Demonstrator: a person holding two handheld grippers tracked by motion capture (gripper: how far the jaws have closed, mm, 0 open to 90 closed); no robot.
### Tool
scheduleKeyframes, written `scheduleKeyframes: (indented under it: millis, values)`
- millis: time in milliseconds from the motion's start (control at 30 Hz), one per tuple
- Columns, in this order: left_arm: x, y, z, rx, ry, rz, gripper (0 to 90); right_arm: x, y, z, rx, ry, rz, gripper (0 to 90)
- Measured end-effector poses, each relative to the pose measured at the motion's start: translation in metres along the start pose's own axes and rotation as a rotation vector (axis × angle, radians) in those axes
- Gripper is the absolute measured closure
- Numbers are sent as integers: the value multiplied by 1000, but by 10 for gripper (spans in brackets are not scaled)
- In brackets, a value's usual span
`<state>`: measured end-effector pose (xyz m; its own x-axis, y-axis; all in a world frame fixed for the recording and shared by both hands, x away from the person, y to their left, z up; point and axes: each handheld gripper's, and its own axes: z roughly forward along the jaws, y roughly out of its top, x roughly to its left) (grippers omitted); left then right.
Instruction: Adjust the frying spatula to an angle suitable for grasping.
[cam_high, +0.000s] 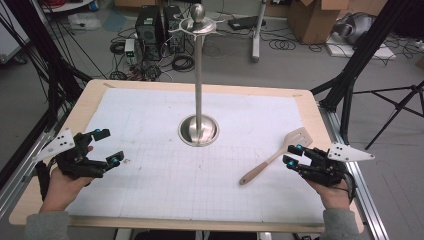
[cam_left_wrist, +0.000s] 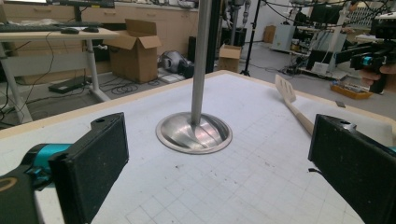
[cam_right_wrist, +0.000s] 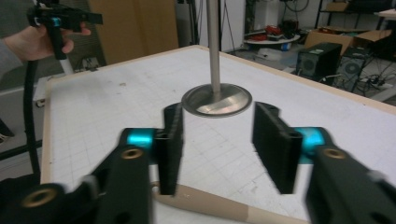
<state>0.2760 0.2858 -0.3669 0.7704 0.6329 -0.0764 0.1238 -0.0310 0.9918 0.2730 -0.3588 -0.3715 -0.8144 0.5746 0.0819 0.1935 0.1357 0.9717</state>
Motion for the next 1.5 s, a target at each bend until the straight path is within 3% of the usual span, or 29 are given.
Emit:
scheduleKeyframes:
  millis: [33, 100, 200, 333, 500, 667, 833, 1067, 1367, 1500]
  values:
    - [0, 0, 0, 1, -1, 0, 54, -1, -1, 0, 4, -3, -1, 656]
    - [1, -1, 0, 4, 0, -1, 54, -2, -1, 0, 13, -4, 4, 682]
    - [1, -3, -1, 5, 4, -8, 54, -3, -6, 2, 38, -23, 3, 811]
    - [2, -5, -2, 9, 8, -13, 54, -3, -10, 4, 60, -24, -7, 884]
    - [2, -6, -2, 13, 7, -14, 54, -3, -16, 10, 75, -10, -2, 892]
    - [1, -7, -2, 21, 8, -13, 54, -8, -22, 15, 91, -18, 41, 892]
    - [1, -8, -1, 22, 5, -16, 54, -8, -24, 20, 122, -33, 45, 893]
    - [1, -10, 1, 33, 4, -16, 54, -21, -32, 34, 198, -103, 78, 894]
    - [1, -11, 1, 45, 7, -12, 54, -36, -38, 44, 229, -121, 59, 894]
    - [1, -10, 0, 43, 10, -20, 54, -44, -41, 45, 238, -134, 74, 894]
